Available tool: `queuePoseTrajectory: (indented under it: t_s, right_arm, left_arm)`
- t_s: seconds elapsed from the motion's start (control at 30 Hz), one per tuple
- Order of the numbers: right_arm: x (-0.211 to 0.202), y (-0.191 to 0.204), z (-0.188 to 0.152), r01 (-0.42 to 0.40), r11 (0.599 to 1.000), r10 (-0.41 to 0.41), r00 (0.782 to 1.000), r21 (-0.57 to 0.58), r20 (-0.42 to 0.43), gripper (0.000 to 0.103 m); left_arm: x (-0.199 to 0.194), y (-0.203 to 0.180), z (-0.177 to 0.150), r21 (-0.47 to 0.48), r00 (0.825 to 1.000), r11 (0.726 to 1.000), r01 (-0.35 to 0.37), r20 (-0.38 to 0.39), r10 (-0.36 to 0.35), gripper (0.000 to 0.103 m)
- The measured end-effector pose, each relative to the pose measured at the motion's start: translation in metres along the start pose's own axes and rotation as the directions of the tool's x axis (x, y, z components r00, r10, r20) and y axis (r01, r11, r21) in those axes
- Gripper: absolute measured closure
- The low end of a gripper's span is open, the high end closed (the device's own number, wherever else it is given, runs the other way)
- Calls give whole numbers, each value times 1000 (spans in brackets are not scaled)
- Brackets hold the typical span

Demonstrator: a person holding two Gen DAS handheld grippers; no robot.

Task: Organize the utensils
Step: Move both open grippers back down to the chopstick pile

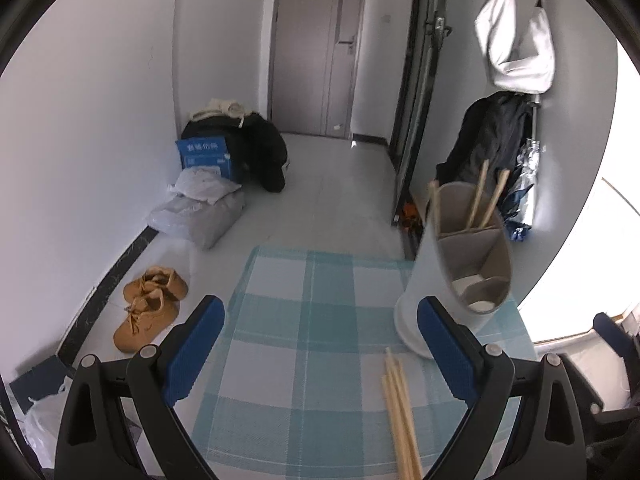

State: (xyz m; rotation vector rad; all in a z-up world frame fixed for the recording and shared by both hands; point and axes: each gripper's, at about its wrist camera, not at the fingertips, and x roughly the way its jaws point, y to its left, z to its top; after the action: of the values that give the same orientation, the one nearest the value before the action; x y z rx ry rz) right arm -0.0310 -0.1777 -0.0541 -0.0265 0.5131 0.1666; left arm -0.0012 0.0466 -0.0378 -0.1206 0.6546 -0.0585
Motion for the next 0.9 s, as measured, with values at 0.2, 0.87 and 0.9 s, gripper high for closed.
queuePoseTrajectory:
  t_s: [0.2,0.87,0.9]
  right_arm:
    - [35,11,-21,-78,997,74,990,-28,-121,0]
    - [122,47,-70,-161,987,132,873,-22,-469,43]
    - [121,48,-70,-158,987,124,877,-35,-465,44]
  left_arm:
    - [9,10,-3,-28,1000,999,-31,0,31,8]
    - [37,32,0,-66,992,994,-83,-100,76,8]
    - [39,33,0,-64,991,994,-85,-105,78,8]
